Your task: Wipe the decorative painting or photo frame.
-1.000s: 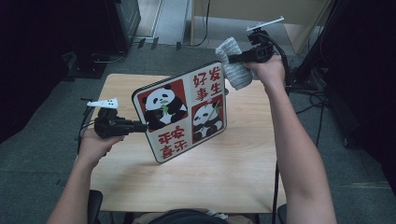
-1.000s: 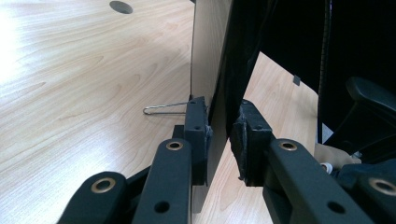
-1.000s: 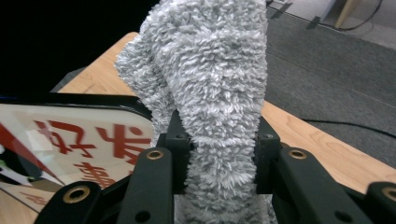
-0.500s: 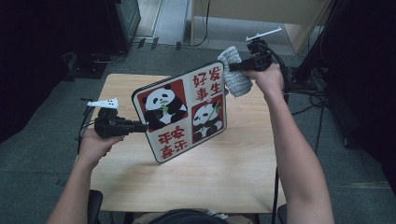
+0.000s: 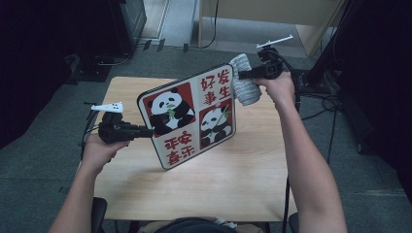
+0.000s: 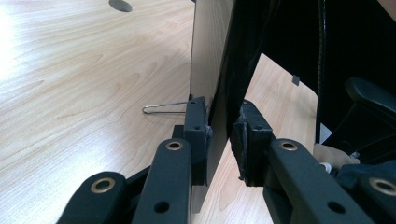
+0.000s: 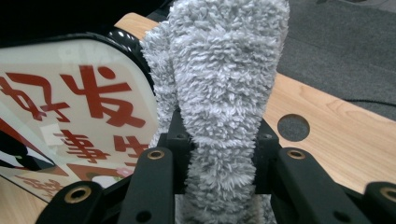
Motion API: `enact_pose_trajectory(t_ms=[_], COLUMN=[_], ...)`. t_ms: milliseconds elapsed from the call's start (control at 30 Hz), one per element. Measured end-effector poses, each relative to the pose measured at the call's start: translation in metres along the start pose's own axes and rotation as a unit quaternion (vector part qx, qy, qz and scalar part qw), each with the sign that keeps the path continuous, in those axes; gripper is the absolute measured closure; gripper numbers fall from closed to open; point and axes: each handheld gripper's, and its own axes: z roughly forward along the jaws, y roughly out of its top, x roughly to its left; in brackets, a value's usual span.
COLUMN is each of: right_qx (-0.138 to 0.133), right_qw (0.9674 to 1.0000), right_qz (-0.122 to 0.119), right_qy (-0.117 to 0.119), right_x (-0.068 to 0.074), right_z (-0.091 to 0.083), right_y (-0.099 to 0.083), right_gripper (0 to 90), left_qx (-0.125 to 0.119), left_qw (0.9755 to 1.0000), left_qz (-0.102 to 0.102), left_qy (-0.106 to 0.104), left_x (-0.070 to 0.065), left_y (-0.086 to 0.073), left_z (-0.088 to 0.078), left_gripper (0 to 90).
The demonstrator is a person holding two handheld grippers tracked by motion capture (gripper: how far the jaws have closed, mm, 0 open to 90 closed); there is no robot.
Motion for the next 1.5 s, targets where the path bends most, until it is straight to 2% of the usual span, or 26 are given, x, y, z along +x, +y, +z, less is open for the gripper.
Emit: enact_pose_trajectory(t_ms=[300,367,700,1500], right_qx=[-0.002,0.000,0.004,0.012], right_qw=[1.0000,1.0000,0.9999,0.9996], right_qz=[0.004,0.004,0.009,0.026], right_qy=[0.002,0.002,0.005,0.008], right_x=[-0.002,-0.003,-0.006,-0.014], right_z=[0.004,0.004,0.009,0.023], right_y=[-0.011,-0.014,-0.027,-0.061], right_gripper=[69.1,69.1,69.0,68.9], left_qx=[-0.002,-0.002,-0.004,-0.007], left_qw=[1.0000,0.9999,0.9998,0.9999], left_qz=[-0.002,-0.010,-0.020,-0.013], left_qy=[0.002,-0.001,-0.003,0.009], left_x=[0.000,0.001,0.002,-0.001], left_y=[0.000,0.000,-0.001,0.000], left_z=[0.000,0.000,0.000,0.001], left_gripper=[76.7,76.6,76.2,76.7])
